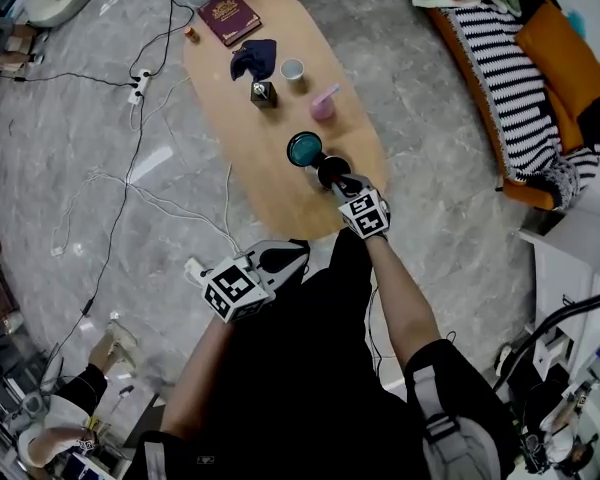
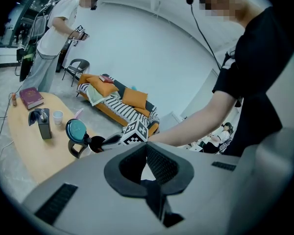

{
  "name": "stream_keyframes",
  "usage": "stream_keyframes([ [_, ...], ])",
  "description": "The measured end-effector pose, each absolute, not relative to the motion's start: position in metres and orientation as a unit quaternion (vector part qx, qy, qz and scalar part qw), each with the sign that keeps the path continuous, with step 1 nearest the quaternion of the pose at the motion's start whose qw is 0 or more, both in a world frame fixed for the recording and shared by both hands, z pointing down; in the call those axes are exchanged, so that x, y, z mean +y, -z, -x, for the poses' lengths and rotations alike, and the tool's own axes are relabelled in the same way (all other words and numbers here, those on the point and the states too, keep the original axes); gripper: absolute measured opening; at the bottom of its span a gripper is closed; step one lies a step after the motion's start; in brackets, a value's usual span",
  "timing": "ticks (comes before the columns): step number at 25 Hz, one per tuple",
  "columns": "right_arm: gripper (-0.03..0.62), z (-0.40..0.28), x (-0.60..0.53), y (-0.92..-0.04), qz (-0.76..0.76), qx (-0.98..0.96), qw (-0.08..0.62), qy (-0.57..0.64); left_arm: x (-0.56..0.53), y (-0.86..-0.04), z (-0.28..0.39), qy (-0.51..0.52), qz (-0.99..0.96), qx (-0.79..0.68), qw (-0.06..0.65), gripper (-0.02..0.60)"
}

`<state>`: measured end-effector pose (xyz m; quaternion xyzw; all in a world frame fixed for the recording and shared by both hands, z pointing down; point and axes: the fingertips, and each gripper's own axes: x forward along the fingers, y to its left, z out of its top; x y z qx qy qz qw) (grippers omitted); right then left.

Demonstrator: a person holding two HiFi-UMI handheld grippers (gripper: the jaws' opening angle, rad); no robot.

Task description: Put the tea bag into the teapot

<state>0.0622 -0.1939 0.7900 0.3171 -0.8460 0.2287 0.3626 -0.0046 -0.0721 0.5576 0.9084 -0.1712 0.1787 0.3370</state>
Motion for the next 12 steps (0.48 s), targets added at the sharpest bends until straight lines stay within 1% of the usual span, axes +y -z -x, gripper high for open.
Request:
stream_keyframes([
  [8, 0.064, -0.066, -0.178, -0.775, -0.309, -0.844, 0.352, -0.260, -0.079, -0.559, 0.001, -0.178, -0.912, -0.164, 0.331, 0.009],
  [12, 0.064, -0.066, -0.161, -0.751, -0.298, -0.851, 0.342, -0.264, -0.085, -0.558, -0.007, -0.168, -0.917, -0.157, 0.326, 0.009],
])
